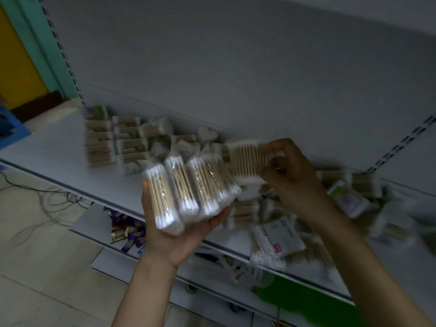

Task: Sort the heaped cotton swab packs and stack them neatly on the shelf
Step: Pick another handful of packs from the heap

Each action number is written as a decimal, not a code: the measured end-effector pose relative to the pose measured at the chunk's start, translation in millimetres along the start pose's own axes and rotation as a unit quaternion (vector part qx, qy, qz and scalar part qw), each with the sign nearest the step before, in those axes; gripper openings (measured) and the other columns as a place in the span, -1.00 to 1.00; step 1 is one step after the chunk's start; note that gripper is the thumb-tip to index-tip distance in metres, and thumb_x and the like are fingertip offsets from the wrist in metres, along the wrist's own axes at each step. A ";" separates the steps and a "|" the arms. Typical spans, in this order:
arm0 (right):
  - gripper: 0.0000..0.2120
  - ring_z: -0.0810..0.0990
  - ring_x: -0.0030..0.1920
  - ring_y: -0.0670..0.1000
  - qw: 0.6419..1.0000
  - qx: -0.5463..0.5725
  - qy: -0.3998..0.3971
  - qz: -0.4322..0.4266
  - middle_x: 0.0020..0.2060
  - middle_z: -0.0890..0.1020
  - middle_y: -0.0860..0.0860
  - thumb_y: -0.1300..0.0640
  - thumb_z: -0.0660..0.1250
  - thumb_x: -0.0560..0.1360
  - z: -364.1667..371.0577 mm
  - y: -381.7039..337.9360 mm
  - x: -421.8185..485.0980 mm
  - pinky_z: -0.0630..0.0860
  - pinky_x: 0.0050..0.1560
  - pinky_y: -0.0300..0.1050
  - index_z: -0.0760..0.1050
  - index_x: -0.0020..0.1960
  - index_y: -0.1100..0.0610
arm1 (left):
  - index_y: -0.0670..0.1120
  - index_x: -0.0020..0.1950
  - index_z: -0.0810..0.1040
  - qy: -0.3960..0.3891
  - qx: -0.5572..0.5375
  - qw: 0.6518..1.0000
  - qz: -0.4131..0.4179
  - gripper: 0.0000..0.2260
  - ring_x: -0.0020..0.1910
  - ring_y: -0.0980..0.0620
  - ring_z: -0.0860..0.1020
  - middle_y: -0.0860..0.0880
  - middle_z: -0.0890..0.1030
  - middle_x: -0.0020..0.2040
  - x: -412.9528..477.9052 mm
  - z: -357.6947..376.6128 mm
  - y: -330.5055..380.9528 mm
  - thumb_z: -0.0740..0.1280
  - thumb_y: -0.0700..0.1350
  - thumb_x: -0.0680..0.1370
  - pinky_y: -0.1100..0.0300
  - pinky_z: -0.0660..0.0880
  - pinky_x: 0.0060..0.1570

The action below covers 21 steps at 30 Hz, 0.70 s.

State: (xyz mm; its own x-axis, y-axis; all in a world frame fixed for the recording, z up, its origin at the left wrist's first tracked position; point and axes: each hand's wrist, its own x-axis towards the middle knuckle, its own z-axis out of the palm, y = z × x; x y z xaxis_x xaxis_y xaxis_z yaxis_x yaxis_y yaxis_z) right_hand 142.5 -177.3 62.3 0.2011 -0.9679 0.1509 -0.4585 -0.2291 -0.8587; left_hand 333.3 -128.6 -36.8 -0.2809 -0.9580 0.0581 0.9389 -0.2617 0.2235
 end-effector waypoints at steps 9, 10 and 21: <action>-0.52 0.43 -0.45 -0.17 0.995 -0.096 0.038 -0.010 -0.45 0.46 -0.25 0.20 0.23 0.53 -33.9 18.9 -63.4 0.31 -0.42 -0.36 0.24 0.32 -0.24 | -0.06 0.13 0.67 0.035 0.024 0.996 -0.083 -0.51 0.34 -0.24 0.43 -0.14 0.59 0.24 4.1 23.8 -44.3 0.47 0.24 0.35 -0.39 0.04 0.41; -0.48 0.45 -0.43 -0.20 0.996 -0.077 0.049 0.002 -0.43 0.48 -0.29 0.22 0.24 0.52 -36.3 18.0 -68.1 0.34 -0.41 -0.40 0.22 0.35 -0.22 | -0.09 0.25 0.61 0.022 -0.010 0.995 -0.100 -0.46 0.38 -0.30 0.37 -0.19 0.51 0.33 5.1 25.3 -46.6 0.31 0.28 0.48 -0.43 0.07 0.37; -0.64 0.35 0.25 -0.43 0.992 0.084 0.094 0.020 0.28 0.40 -0.39 -0.17 0.04 0.53 -18.8 19.0 -85.4 0.32 0.19 -0.47 0.25 0.33 -0.34 | -0.09 0.50 0.29 -0.074 -0.020 0.988 -0.134 -0.21 0.53 -0.25 -0.04 -0.16 0.17 0.53 12.8 0.0 -51.2 -0.25 0.41 0.55 -0.31 -0.21 0.44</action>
State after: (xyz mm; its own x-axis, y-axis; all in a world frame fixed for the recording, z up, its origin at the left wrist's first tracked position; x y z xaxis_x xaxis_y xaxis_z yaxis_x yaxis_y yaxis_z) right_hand 100.4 -100.9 42.3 0.0141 -0.9817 0.1901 -0.3089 -0.1851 -0.9329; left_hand 281.7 -127.5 -47.5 -0.5442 -0.8266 0.1434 0.8328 -0.5117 0.2111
